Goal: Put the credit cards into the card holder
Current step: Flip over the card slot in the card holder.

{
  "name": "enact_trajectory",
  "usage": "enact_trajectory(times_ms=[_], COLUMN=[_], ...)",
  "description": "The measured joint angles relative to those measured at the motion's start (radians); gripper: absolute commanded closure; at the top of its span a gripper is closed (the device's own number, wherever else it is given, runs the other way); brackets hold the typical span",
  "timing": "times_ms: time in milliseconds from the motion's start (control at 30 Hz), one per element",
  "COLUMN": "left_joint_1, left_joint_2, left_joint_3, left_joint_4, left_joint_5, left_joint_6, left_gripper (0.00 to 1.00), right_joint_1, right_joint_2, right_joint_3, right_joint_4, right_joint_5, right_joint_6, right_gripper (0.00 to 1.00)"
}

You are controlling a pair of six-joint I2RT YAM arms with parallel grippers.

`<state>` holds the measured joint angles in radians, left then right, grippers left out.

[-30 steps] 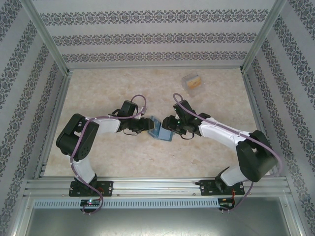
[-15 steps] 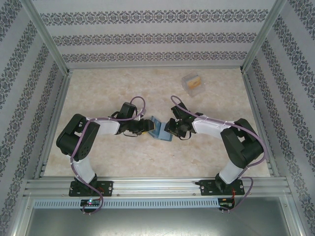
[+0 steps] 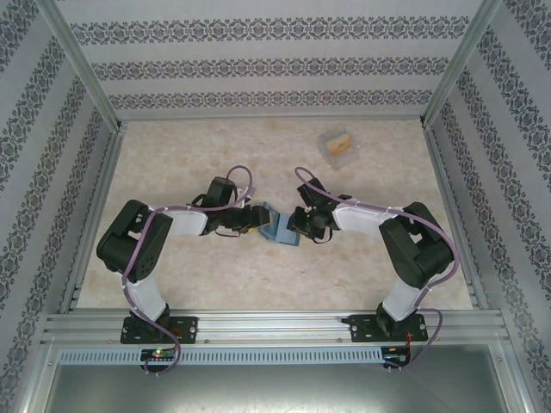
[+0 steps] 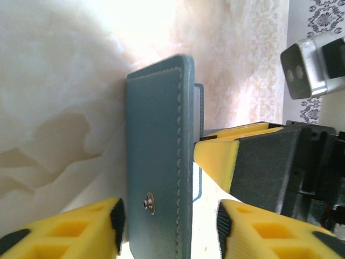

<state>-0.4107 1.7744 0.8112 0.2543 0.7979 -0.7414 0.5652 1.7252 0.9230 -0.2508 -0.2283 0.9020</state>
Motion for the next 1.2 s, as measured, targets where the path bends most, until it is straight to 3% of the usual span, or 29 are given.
enact_trajectory(times_ms=[400,600,700,900,1200], left_joint_1=[0.019,0.02,0.02,0.02,0.021], left_joint_2=[-0.027,-0.027,-0.027,-0.027,-0.027], left_joint_3=[-0.006,-0.003,-0.002,-0.002,-0.002], left_joint_4=[0.0,-0.018,-0.021,-0.022,-0.014], left_joint_5=[0.018,0.017,0.016,0.018,0.025], left_joint_6=[0.017,0.045,0.05,0.053,0.042], left_gripper=[0.71,0.84,0.82,0.68,0.71], right_joint_1=[0.0,0.0,0.0,0.0,-0.001], right_joint_2=[0.008,0.011,0.012,0.015,0.017], right_joint_3=[0.013,0.018,0.02,0.023,0.024], right_joint_4=[-0.016,-0.024,-0.027,-0.031,-0.036], right_joint_5=[0.0,-0.001,-0.001,-0.001,0.0], right_joint_6=[-0.019,-0.027,-0.036,-0.04,-0.045], right_gripper=[0.71,0.71,0.72,0.73,0.75])
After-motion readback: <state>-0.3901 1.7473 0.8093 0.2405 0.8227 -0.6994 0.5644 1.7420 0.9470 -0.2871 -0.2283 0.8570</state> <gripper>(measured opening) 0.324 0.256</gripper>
